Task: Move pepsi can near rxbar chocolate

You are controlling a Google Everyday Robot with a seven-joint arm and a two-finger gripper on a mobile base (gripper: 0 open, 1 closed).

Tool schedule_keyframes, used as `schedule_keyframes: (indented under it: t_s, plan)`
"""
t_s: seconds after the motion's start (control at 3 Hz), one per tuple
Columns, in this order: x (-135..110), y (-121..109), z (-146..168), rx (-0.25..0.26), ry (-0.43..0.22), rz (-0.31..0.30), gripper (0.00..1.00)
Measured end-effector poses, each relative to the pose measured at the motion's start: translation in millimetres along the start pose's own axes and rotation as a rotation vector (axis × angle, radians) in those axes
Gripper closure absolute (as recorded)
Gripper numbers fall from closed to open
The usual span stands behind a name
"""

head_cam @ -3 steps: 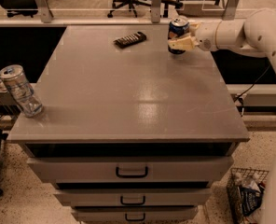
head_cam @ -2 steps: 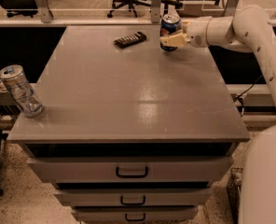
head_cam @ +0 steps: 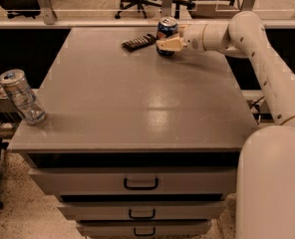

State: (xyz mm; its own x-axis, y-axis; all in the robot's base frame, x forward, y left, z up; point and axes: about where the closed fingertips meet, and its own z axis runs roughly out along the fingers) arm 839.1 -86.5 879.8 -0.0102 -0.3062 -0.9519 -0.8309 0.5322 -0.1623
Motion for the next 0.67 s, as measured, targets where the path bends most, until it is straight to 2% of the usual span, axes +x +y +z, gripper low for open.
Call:
schedule_keyframes:
  t_s: [0.67]
  plan:
    - [-12, 4, 34, 0.022, -0.007, 0.017, 1.0]
